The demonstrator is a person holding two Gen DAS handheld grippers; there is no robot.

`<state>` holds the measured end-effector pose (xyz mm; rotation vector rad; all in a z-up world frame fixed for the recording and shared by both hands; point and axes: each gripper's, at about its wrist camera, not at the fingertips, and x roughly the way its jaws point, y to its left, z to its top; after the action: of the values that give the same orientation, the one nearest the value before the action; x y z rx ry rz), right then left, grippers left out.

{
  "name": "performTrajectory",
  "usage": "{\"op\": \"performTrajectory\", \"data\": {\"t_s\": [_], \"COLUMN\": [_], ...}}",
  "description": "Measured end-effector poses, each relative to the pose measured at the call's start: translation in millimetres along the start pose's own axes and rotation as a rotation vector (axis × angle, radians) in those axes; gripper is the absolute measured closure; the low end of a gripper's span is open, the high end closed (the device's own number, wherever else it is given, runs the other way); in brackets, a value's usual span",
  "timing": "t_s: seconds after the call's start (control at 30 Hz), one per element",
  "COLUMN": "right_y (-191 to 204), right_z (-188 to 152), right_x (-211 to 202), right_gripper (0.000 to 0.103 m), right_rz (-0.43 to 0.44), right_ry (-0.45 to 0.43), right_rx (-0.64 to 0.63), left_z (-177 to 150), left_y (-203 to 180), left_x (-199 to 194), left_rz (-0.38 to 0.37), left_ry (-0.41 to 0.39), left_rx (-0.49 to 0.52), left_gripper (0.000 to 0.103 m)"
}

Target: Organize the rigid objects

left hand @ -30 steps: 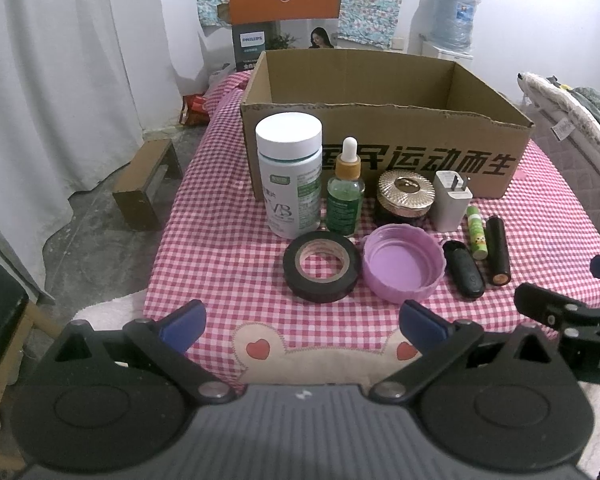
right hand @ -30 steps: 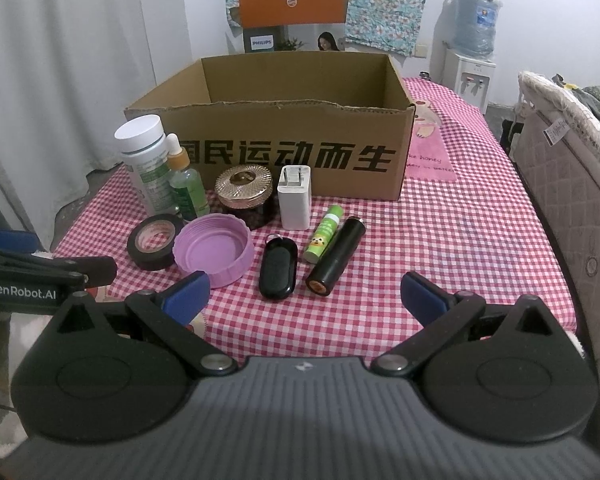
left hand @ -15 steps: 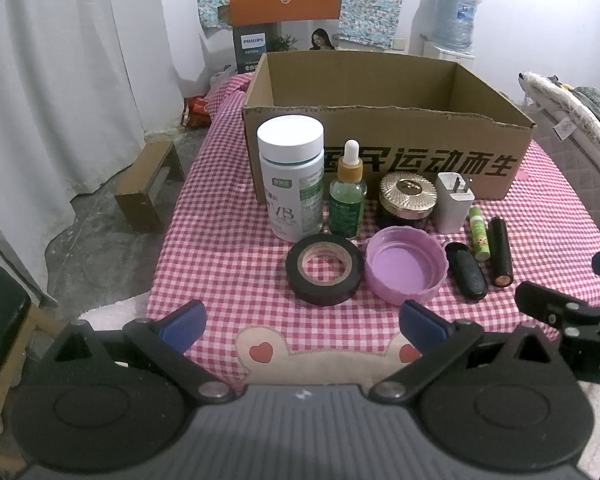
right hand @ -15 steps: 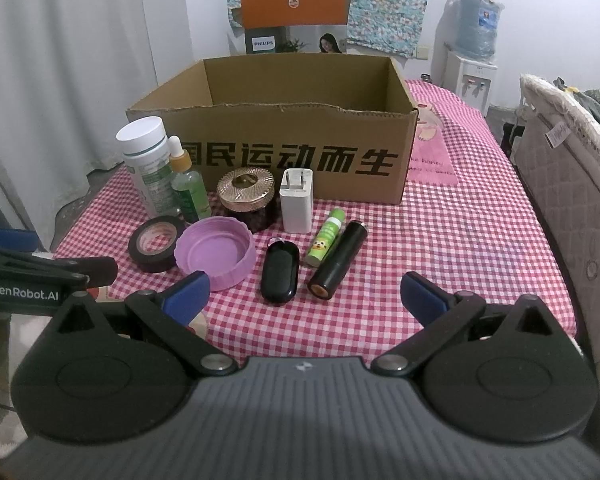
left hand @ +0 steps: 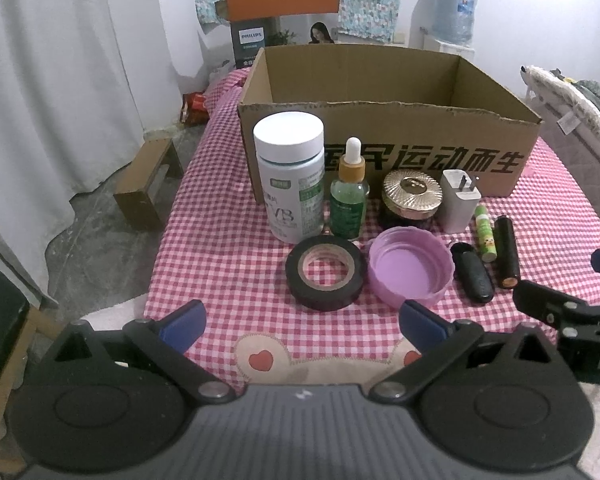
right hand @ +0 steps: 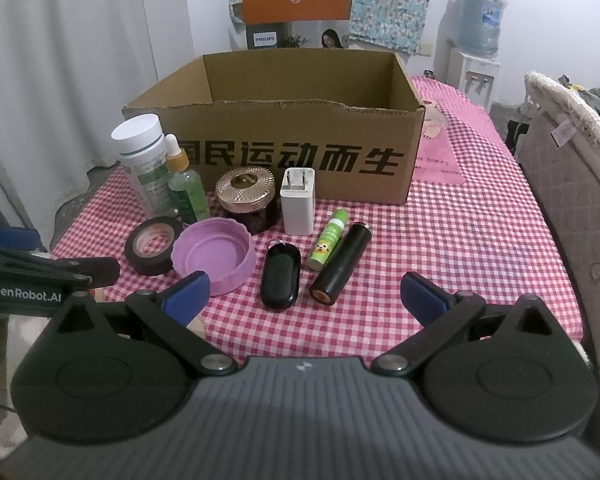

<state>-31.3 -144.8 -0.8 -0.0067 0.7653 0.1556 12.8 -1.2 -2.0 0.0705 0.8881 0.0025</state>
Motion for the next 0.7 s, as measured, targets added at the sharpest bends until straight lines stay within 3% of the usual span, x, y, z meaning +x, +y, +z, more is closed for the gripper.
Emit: {"op": "performTrajectory", "data": {"t_s": [0.43,0.7], "right_y": [-22,-66], "right_z": [13,25], "right_x": [19,27], "right_gripper": [0.001,0.003], "right_rz": [0.030,0.031], "right_ry": [0.019,0.031], "right_rx": [0.040,0.116], "left_z": [18,25], "left_y": [-16,-45], "left_x": [19,8], "left_rz": [-0.037,-0.247], "left_ry": [0.001,-0.136], "left_rx": [0.076,0.234], "left_gripper": [0.000,0.000]}}
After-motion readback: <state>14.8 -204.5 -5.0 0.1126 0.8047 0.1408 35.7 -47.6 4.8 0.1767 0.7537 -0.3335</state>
